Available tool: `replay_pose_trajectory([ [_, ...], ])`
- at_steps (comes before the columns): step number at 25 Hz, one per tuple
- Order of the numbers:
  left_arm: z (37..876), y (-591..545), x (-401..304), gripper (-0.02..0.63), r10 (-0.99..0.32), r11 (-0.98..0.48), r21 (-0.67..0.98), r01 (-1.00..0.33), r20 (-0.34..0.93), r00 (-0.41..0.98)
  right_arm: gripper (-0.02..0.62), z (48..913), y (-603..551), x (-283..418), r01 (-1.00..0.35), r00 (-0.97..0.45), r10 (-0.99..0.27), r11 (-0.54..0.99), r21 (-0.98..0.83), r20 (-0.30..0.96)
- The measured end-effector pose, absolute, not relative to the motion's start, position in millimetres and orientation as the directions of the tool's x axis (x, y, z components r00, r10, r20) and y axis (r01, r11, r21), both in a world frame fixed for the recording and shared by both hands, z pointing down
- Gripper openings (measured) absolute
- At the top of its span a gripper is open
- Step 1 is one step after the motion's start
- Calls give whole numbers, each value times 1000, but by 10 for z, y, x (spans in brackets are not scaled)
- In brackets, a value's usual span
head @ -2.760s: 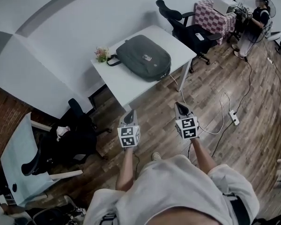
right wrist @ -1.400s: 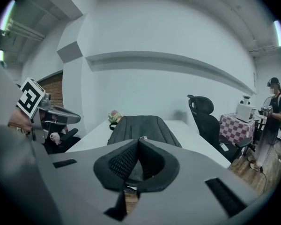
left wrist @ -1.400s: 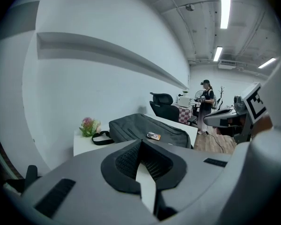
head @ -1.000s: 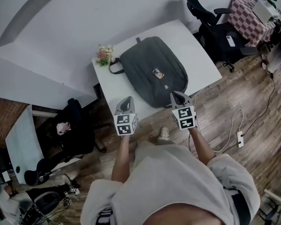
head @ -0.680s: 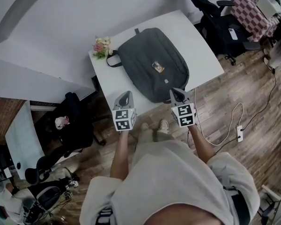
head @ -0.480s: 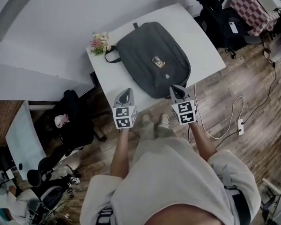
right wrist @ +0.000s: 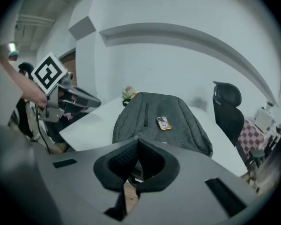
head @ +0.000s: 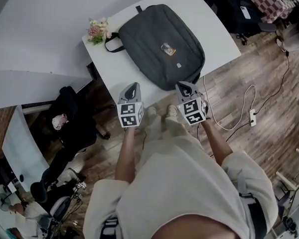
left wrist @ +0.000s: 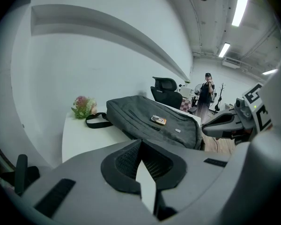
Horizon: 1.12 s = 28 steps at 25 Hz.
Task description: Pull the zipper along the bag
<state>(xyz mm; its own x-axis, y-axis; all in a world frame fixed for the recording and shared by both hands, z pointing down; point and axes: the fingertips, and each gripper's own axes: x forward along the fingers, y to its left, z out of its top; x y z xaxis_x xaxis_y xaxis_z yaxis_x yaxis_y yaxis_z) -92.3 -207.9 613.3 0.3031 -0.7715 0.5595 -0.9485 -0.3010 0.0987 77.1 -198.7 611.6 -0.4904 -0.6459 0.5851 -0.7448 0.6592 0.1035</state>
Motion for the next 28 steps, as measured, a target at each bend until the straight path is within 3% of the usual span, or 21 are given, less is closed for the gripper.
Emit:
replay_pose_trajectory([
  [11, 6255, -2049, -982, 25, -750, -340, 116, -933, 566, 344, 14, 6428, -1787, 437, -322, -474, -523, 852, 413, 709],
  [12, 6258, -2040, -984, 25, -748, -343, 117, -932, 566, 347, 29, 6462, -1758, 426, -293, -470, -507, 862, 414, 723],
  [14, 6266, -2033, -1001, 25, -745, -348, 119, -930, 567, 351, 132, 6546, -1711, 404, -244, -458, -469, 883, 400, 755],
  [17, 6289, -2055, -1036, 25, -744, -351, 121, -929, 566, 355, 190, 6656, -1732, 394, -204, -427, -448, 894, 399, 786],
  [28, 6373, -2124, -1077, 25, -736, -362, 107, -926, 577, 354, 153, 6845, -1868, 419, -201, -364, -385, 921, 332, 848],
])
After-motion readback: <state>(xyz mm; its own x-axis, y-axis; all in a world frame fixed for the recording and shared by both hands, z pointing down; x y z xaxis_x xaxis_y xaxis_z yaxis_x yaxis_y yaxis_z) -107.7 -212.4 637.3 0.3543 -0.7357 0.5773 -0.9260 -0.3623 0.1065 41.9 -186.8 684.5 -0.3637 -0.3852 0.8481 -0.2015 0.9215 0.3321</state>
